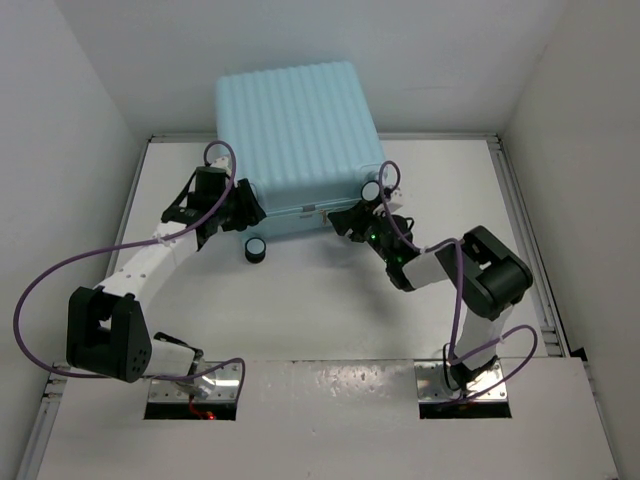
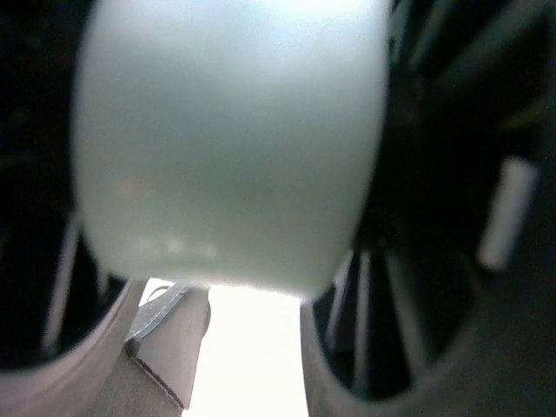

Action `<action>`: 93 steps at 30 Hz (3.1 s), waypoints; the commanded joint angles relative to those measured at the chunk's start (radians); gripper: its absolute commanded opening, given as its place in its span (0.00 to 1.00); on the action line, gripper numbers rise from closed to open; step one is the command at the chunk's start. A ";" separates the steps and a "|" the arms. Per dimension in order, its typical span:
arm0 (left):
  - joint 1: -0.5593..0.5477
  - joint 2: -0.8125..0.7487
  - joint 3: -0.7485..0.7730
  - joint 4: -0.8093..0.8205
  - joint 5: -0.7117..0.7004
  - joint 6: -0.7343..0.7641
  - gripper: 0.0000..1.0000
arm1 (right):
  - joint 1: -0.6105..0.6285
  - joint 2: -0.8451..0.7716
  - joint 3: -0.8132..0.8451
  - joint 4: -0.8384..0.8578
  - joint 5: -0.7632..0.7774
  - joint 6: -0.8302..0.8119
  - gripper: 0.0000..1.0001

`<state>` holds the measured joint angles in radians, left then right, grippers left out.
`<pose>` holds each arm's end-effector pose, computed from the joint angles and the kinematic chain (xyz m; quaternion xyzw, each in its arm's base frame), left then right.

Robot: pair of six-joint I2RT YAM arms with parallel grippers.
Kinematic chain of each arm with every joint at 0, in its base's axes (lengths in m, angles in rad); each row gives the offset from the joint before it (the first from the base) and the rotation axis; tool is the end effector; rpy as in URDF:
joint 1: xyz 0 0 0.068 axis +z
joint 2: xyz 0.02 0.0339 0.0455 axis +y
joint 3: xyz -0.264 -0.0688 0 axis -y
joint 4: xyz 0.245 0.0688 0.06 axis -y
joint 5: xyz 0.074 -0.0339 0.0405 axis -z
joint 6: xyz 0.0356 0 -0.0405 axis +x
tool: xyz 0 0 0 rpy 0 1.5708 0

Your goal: Pack the luggage

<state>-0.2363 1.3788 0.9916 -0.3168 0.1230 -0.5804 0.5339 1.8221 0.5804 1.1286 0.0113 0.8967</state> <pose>0.2931 -0.0751 0.2649 -0.1296 0.8969 -0.2176 0.3625 0.2847 0.1678 0.1444 0.1383 0.7330 0.4336 0.5055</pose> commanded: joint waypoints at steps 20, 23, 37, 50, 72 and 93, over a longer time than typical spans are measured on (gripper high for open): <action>-0.084 0.017 -0.077 0.117 0.195 0.034 0.20 | 0.215 -0.106 -0.039 0.068 -0.071 -0.166 0.60; -0.084 0.017 -0.077 0.117 0.195 0.034 0.20 | 0.215 -0.083 -0.019 0.066 -0.056 -0.179 0.62; -0.075 0.026 -0.077 0.117 0.195 0.034 0.20 | 0.186 -0.115 -0.073 -0.012 0.145 -0.269 0.63; -0.075 0.045 -0.068 0.117 0.195 0.034 0.20 | 0.137 -0.032 0.006 -0.006 0.135 -0.269 0.63; -0.075 0.055 -0.068 0.117 0.185 0.034 0.20 | 0.089 0.077 0.121 0.054 0.059 -0.308 0.59; -0.057 0.065 -0.068 0.108 0.167 0.034 0.20 | 0.064 0.010 0.023 0.071 0.068 -0.358 0.00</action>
<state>-0.2367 1.3617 0.9562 -0.2703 0.1658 -0.6147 0.6121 1.8957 0.6430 1.1522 0.0273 0.5667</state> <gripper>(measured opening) 0.567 0.009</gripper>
